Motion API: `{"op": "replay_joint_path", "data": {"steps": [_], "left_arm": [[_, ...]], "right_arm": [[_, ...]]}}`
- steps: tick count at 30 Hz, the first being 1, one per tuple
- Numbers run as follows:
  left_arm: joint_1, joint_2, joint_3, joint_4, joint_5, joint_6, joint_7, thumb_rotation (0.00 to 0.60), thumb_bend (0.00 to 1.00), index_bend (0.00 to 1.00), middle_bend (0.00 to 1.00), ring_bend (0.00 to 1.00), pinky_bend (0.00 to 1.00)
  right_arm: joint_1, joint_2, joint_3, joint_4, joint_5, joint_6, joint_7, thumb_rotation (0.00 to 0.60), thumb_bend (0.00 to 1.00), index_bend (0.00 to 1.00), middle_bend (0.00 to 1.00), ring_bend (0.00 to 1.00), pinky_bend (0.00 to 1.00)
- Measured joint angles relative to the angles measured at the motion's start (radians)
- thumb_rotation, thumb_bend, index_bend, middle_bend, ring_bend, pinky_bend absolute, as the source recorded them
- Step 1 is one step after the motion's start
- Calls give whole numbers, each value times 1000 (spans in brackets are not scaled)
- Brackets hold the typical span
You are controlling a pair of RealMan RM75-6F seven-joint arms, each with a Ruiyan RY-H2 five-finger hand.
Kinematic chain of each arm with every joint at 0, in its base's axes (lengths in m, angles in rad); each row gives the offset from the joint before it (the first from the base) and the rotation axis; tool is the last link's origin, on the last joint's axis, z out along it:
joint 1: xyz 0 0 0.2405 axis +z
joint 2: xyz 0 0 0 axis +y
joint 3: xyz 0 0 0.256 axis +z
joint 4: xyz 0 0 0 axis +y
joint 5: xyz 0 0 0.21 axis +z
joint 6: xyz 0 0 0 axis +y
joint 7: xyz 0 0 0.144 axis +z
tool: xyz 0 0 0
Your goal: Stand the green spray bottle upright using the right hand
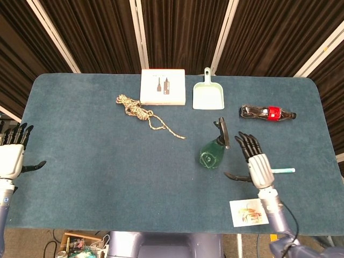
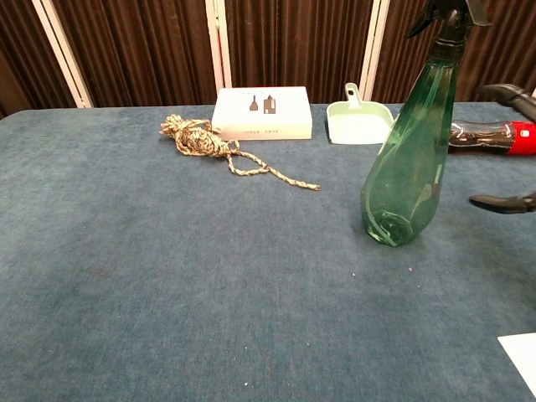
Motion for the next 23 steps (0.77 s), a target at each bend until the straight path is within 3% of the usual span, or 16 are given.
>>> {"op": "replay_joint_path", "data": {"steps": [6, 13, 17, 23], "left_arm": [[5, 3, 5, -12, 12, 13, 8, 600, 105, 0, 0, 0, 0], [10, 6, 7, -25, 12, 24, 18, 600, 105, 0, 0, 0, 0], [20, 7, 10, -35, 42, 68, 17, 600, 103, 0, 0, 0, 0], [40, 13, 25, -53, 84, 114, 16, 600, 103, 0, 0, 0, 0]], "right_arm": [[-9, 141, -5, -78, 64, -123, -228, 600, 33, 0, 0, 0, 0], [-44, 293, 58, -279, 321, -234, -616, 600, 80, 0, 0, 0, 0], [-91, 375, 93, -433, 436, -213, -684, 600, 80, 0, 0, 0, 0], [-146, 471, 118, -567, 416, -154, -669, 600, 80, 0, 0, 0, 0]]}}
